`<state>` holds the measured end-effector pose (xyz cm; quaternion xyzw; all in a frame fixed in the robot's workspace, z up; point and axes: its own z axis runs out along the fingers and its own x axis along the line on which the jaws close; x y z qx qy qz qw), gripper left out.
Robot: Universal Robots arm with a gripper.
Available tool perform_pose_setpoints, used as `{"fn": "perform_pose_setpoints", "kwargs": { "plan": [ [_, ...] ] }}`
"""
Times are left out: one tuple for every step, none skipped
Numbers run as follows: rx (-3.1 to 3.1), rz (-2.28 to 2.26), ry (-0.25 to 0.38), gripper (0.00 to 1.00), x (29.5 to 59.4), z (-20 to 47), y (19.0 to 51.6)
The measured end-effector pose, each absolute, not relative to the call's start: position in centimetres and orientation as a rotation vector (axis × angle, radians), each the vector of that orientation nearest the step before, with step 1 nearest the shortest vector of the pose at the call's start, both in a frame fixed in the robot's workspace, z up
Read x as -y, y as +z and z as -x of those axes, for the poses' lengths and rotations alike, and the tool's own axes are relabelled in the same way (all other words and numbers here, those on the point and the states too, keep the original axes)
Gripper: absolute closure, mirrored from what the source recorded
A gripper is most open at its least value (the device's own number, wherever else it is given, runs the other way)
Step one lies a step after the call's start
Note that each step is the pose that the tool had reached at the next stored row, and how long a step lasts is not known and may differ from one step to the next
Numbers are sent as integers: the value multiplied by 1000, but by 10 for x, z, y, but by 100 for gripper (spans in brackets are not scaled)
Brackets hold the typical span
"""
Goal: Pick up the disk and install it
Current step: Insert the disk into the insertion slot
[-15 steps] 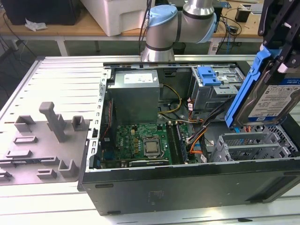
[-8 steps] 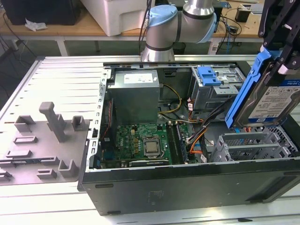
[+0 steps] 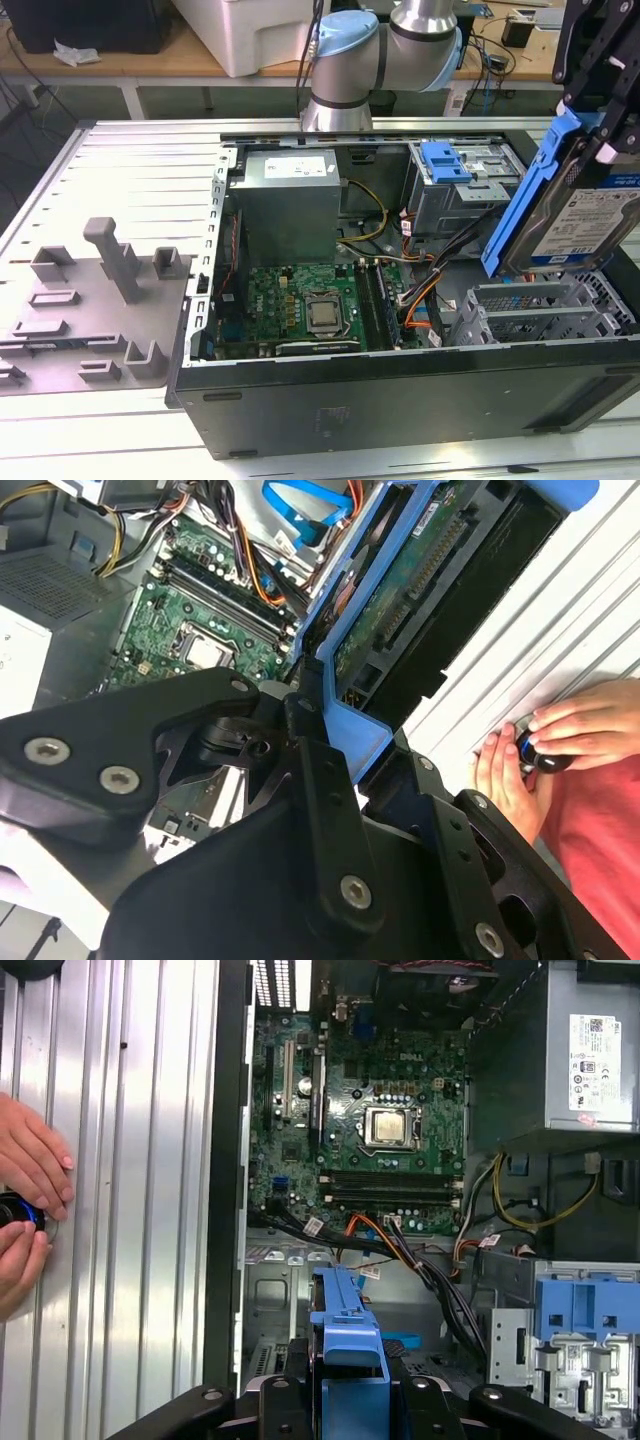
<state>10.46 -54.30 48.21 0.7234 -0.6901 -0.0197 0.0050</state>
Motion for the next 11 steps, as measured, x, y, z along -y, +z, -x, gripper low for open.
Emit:
{"fn": "perform_pose_setpoints", "kwargs": {
  "plan": [
    [2161, -2266, -61, 63, 543, -105, 482],
    [2160, -2266, -61, 63, 544, -105, 482],
    [2160, -2266, -61, 63, 544, -105, 481],
    [2160, -2266, -61, 63, 544, -105, 481],
    [2160, -2267, -61, 63, 545, -105, 481],
    [2159, -2267, -61, 63, 545, -106, 480],
    [2159, -2267, -61, 63, 545, -106, 480],
    [2159, -2267, -61, 63, 545, -106, 479],
    [2159, -2267, -61, 63, 545, -106, 479],
    [2159, -2267, -61, 63, 545, -106, 478],
    [2159, -2267, -61, 63, 545, -106, 478]
  ]
}}
